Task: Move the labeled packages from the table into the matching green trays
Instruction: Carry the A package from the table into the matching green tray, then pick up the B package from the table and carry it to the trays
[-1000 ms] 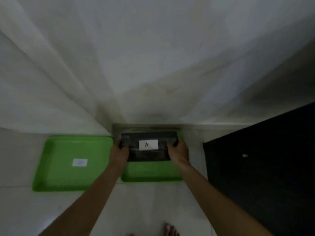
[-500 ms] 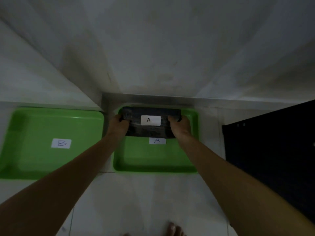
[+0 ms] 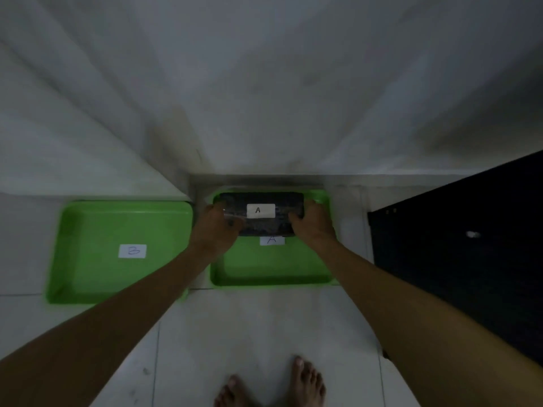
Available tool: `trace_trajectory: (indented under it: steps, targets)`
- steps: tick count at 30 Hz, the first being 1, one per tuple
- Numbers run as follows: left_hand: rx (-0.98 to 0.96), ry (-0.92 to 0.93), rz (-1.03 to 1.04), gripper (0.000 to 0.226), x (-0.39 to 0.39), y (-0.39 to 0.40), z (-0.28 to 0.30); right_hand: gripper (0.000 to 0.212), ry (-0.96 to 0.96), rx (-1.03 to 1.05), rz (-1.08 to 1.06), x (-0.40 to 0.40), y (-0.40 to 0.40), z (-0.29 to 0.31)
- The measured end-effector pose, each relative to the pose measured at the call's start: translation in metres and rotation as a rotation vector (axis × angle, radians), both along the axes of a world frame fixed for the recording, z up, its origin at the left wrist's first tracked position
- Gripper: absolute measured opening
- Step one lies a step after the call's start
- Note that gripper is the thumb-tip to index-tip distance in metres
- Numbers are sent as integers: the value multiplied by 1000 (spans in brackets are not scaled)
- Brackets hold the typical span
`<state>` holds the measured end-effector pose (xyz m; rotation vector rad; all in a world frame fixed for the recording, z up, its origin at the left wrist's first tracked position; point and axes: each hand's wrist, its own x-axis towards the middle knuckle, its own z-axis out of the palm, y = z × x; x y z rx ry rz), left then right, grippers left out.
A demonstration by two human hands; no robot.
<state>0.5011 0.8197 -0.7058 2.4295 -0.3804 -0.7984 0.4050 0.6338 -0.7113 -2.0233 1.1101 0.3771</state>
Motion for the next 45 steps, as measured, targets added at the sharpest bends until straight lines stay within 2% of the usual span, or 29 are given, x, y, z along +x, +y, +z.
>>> trace_trajectory:
  steps: [4, 11, 13, 16, 19, 21, 27, 31, 35, 39, 42, 45]
  targets:
    - [20, 43, -122, 52, -4, -4, 124, 32, 40, 57, 122, -14, 1, 105]
    - [-21, 72, -253, 66, -35, -17, 397, 28, 78, 151, 324, -36, -3, 360]
    - [-32, 33, -279, 70, -46, -25, 474, 39, 35, 154, 381, -48, -12, 435]
    - [-39, -48, -298, 71, -69, -40, 569, 52, -99, 206, 280, -81, -32, 536]
    - [-46, -90, -354, 64, -107, -58, 636, 51, -230, 282, 99, -138, -58, 612]
    - [-65, -120, -373, 61, -138, -73, 671, 48, -306, 251, 49, -186, -78, 652]
    - [-198, -154, -364, 61, -265, -130, 745, 41, -448, 77, -38, -352, -146, 743]
    - [-280, -107, -371, 57, -363, -184, 770, 46, -488, 15, -91, -458, -192, 788]
    - [-309, -92, -434, 59, -430, -247, 784, 46, -521, -81, -151, -541, -238, 818]
    - [-338, -183, -518, 65, -472, -309, 789, 47, -526, -172, -207, -605, -284, 830]
    - [-268, -337, -644, 67, -492, -354, 778, 46, -499, -214, -237, -640, -317, 821]
    - [-164, -388, -742, 70, -506, -403, 754, 47, -441, -197, -261, -666, -351, 792]
